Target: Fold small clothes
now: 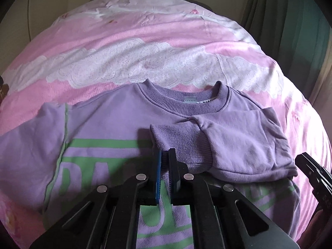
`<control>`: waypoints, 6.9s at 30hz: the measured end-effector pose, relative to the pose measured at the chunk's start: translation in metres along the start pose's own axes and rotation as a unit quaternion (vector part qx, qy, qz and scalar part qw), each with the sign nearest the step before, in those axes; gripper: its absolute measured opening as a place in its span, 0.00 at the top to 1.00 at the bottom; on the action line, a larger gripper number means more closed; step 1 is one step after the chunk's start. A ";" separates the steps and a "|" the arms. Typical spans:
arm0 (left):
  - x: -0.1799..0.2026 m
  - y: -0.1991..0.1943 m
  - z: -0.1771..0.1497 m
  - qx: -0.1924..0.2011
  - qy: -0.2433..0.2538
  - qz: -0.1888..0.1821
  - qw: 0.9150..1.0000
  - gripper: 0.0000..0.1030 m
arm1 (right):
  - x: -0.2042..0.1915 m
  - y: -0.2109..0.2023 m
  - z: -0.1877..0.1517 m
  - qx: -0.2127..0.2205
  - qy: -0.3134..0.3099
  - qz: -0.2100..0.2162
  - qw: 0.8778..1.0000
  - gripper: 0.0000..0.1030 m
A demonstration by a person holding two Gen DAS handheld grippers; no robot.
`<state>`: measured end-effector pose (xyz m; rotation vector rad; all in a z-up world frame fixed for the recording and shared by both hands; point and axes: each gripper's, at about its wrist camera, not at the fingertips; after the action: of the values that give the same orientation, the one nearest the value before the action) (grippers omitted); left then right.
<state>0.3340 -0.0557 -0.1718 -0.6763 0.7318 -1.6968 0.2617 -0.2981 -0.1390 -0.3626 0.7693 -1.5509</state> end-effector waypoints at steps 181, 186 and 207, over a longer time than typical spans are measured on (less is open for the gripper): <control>-0.072 -0.032 -0.055 0.002 -0.061 0.095 0.994 0.30 | -0.018 0.065 -0.010 -0.145 -0.066 0.066 0.985 0.98; -0.067 -0.048 -0.045 0.027 -0.060 0.085 0.994 0.32 | -0.014 0.032 0.004 -0.073 -0.046 0.079 0.993 0.98; -0.061 -0.024 -0.029 0.007 -0.028 0.078 0.997 0.31 | -0.038 0.071 0.007 -0.101 -0.024 0.061 0.993 0.67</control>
<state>0.3106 0.0116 -0.1768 -0.6368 0.7147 -1.5332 0.3249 -0.2610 -0.1729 -0.4912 0.8977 -1.3490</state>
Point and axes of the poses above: each gripper's, at about its wrist camera, not at the fingertips, and y roughly the way its jaws point, x to its right, z to its top, and after that the axes turned 7 degrees about y, right-handed
